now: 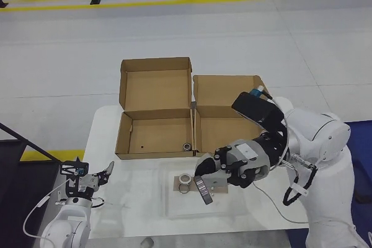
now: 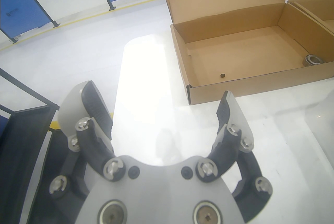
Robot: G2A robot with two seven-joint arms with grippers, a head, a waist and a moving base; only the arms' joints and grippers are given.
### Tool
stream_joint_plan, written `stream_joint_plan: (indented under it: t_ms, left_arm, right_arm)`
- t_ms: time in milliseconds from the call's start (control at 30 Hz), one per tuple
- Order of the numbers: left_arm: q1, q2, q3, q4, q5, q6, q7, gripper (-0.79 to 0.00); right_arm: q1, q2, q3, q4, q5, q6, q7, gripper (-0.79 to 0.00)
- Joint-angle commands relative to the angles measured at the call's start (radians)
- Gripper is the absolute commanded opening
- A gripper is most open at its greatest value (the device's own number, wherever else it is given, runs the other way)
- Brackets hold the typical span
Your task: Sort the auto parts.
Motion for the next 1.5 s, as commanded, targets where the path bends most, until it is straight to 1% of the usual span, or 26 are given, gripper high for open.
stream_joint_plan:
  t_ms: [0,67,233,333,500,533,767,800,867,1000,1133,1233,1300,1467]
  left_arm:
    - [0.0,0.0,0.0,0.0,0.0,0.0,0.0,0.0]
    - [0.0,0.0,0.0,0.0,0.0,0.0,0.0,0.0]
    - [0.0,0.0,0.0,0.0,0.0,0.0,0.0,0.0]
    - [0.0,0.0,0.0,0.0,0.0,0.0,0.0,0.0]
    - [0.0,0.0,0.0,0.0,0.0,0.0,0.0,0.0]
    - [0.0,0.0,0.0,0.0,0.0,0.0,0.0,0.0]
    - [0.0,0.0,0.0,0.0,0.0,0.0,0.0,0.0]
    - [0.0,0.0,0.0,0.0,0.0,0.0,0.0,0.0]
    - [0.0,0.0,0.0,0.0,0.0,0.0,0.0,0.0]
    - [0.0,0.0,0.0,0.0,0.0,0.0,0.0,0.0]
    - [0.0,0.0,0.0,0.0,0.0,0.0,0.0,0.0]
    - [0.0,0.0,0.0,0.0,0.0,0.0,0.0,0.0]
    - [0.0,0.0,0.0,0.0,0.0,0.0,0.0,0.0]
    - [0.0,0.0,0.0,0.0,0.0,0.0,0.0,0.0]
  right_arm:
    - [-0.004,0.004,0.007,-0.009,-0.007,0.005,-0.005,-0.785]
    - [-0.012,0.006,0.009,-0.006,0.031,0.007,-0.019,-0.785]
    - [-0.043,-0.002,-0.024,0.034,0.327,0.002,-0.082,-0.785]
    - [-0.051,-0.008,-0.042,0.057,0.464,-0.009,-0.1,-0.785]
    - [-0.055,-0.015,-0.069,0.079,0.602,0.001,-0.101,-0.785]
    - [-0.048,-0.015,-0.073,0.075,0.594,0.002,-0.079,-0.785]
    - [-0.051,-0.015,-0.074,0.072,0.596,0.005,-0.087,-0.785]
    - [-0.067,-0.017,-0.086,0.069,0.629,0.039,-0.128,-0.785]
    - [-0.079,-0.019,-0.094,0.054,0.683,0.068,-0.172,-0.785]
    - [-0.098,-0.021,-0.114,0.07,0.747,0.174,-0.218,-0.785]
    - [-0.122,-0.025,-0.134,0.072,0.821,0.235,-0.257,-0.785]
    - [-0.133,-0.027,-0.145,0.068,0.838,0.256,-0.266,-0.785]
    - [-0.126,-0.028,-0.141,0.056,0.812,0.246,-0.253,-0.785]
    - [-0.126,-0.028,-0.141,0.056,0.812,0.246,-0.253,-0.785]
